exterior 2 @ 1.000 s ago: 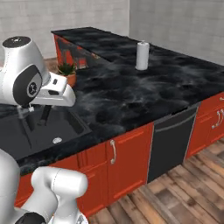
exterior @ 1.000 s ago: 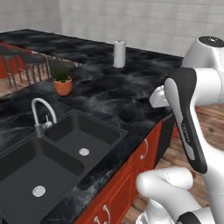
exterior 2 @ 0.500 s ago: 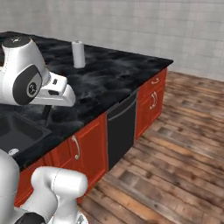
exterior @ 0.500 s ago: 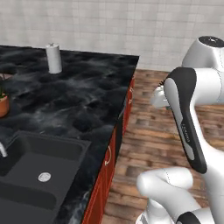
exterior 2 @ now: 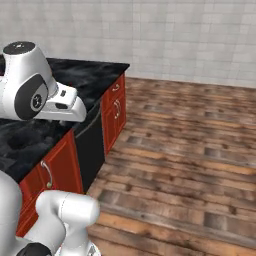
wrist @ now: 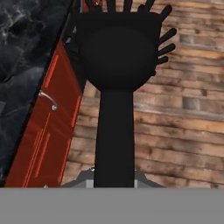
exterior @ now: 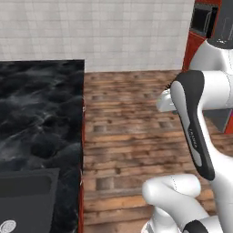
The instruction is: Pick up the dish brush and bar soap from the sink, and place them back in the cabinet, and close the cabinet door.
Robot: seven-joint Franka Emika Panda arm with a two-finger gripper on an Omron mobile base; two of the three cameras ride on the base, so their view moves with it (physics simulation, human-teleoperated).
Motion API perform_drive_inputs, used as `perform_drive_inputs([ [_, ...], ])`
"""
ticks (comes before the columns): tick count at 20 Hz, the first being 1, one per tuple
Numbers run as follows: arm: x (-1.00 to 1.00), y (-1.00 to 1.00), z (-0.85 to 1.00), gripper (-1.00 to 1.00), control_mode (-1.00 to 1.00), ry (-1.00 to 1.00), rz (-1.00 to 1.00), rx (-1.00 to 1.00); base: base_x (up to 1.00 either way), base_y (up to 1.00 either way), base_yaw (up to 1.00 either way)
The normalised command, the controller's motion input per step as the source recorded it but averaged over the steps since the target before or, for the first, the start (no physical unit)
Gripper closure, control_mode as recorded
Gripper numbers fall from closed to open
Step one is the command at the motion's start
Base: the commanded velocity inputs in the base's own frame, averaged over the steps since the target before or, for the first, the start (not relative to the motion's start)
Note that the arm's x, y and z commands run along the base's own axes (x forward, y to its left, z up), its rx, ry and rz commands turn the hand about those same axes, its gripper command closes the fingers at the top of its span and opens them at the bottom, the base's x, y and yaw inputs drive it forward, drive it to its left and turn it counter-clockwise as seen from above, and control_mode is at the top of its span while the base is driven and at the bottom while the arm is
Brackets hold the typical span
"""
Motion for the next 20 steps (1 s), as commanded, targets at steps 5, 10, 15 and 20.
perform_drive_inputs([
  [5,0.0,0.0,0.0,1.0,1.0,0.0,0.0,0.0,0.0,-0.26,-0.54],
  [10,0.0,0.0,0.0,1.0,1.0,0.0,0.0,0.0,0.0,-0.3,-0.54],
  [15,0.0,0.0,0.0,1.0,1.0,0.0,0.0,0.0,0.0,-0.36,-0.53],
  [20,0.0,0.0,0.0,1.0,1.0,0.0,0.0,0.0,0.0,-0.39,-0.51],
])
